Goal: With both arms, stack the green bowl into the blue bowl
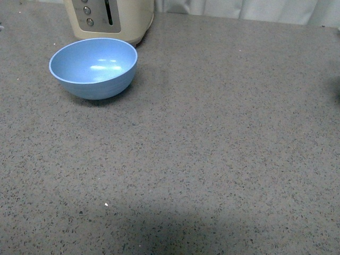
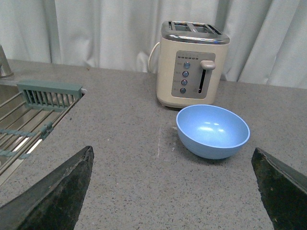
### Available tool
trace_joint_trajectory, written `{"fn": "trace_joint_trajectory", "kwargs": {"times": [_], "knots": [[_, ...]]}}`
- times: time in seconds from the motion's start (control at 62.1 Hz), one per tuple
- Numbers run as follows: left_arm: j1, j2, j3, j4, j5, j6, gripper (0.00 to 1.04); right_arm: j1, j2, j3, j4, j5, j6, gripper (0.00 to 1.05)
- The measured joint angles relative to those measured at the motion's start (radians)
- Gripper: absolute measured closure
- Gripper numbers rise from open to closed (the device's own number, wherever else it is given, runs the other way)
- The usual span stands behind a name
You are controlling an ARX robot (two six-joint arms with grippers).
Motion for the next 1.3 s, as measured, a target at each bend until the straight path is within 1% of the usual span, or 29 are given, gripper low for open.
{"fn": "trace_joint_trajectory", "kwargs": {"times": [0.789,0.805,0.821,0.837,0.869,0.902,0.934,0.982,1.079,1.159,1.208,1.304], "knots": [[-0.001,0.001,0.000,-0.001,-0.002,0.000,0.06,0.000,0.000,0.000,0.000,0.000,0.000,0.09],[-0.006,0.005,0.002,-0.008,-0.022,-0.005,0.06,0.000,0.000,0.000,0.000,0.000,0.000,0.09],[-0.019,0.018,0.010,-0.036,-0.074,-0.024,0.06,0.000,0.000,0.000,0.000,0.000,0.000,0.09],[-0.024,0.029,0.017,-0.054,-0.103,-0.036,0.06,0.000,0.000,0.000,0.000,0.000,0.000,0.09],[-0.032,0.098,0.041,-0.101,-0.177,-0.078,0.06,0.000,0.000,0.000,0.000,0.000,0.000,0.09],[-0.025,0.162,0.050,-0.099,-0.227,-0.116,0.06,0.000,0.000,0.000,0.000,0.001,0.000,0.09],[-0.018,0.203,0.055,-0.089,-0.235,-0.134,0.06,0.000,0.000,0.000,0.000,0.000,0.000,0.09],[0.010,0.328,0.067,-0.022,-0.224,-0.177,0.06,0.000,0.000,0.000,0.000,-0.002,0.000,0.09],[0.031,0.536,0.116,0.101,-0.187,-0.243,0.06,0.000,0.000,0.000,0.000,-0.002,0.000,0.09],[0.025,0.699,0.176,0.167,-0.164,-0.294,0.06,0.000,0.000,0.000,0.000,-0.002,0.000,0.09],[0.008,0.832,0.232,0.204,-0.130,-0.335,0.06,0.000,0.000,0.000,0.000,-0.001,0.000,0.09],[-0.016,1.001,0.311,0.223,-0.098,-0.402,0.06,-0.001,0.000,0.000,0.000,-0.002,0.000,0.09]]}}
